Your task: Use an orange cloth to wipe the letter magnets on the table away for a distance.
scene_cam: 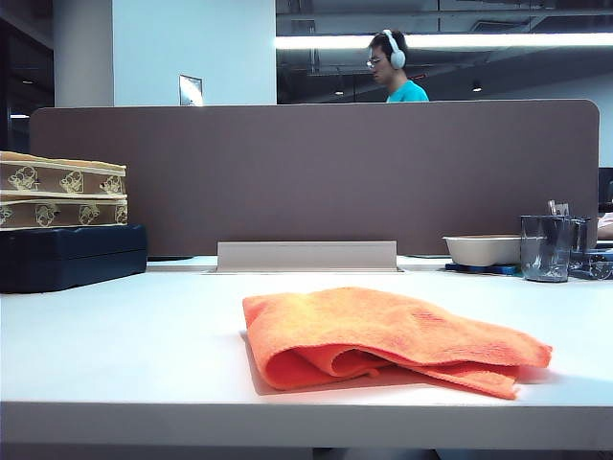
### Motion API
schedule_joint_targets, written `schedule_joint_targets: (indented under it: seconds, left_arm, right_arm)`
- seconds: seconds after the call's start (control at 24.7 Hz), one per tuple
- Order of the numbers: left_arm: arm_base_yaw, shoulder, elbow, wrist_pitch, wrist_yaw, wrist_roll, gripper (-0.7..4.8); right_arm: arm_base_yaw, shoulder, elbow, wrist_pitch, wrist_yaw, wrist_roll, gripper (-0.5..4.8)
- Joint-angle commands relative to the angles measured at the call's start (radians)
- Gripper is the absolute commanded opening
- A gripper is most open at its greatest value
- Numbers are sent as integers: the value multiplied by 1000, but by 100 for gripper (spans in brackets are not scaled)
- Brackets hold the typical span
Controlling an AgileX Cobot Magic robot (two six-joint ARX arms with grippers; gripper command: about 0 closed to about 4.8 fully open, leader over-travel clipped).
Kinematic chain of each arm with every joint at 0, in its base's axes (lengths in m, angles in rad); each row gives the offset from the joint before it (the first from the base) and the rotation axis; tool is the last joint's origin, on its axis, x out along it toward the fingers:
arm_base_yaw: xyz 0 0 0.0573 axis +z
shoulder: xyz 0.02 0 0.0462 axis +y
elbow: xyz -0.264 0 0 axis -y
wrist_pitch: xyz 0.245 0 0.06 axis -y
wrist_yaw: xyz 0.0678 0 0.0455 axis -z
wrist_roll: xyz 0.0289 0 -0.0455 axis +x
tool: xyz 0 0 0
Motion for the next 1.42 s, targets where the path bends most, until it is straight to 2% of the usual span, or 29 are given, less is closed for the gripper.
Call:
schedule_joint_targets:
  seconds: [0.04,0.28,0.69,0.85,1.13,1.42]
  left_arm:
    - [-1,0,5,12,5,2,-6]
    - [-1,0,5,11,5,2,-6]
    - [-1,0,5,4,5,2,-6]
    - [-1,0,5,3,5,2,-6]
    - [-1,0,5,-5,5,2,-6]
    - [-1,0,5,-32,5,15,-6]
  right_arm:
    - [0,-55,-20,-43,51,0,95]
    - [-1,-190,-110,-96,151,0,95]
    - [-1,-372,-279,-61,303,0,95]
    - [-1,-395,-331,9,343,0,95]
    - [-1,-394,-453,281,356,0,95]
    - [-1,-393,-536,311,364,0,95]
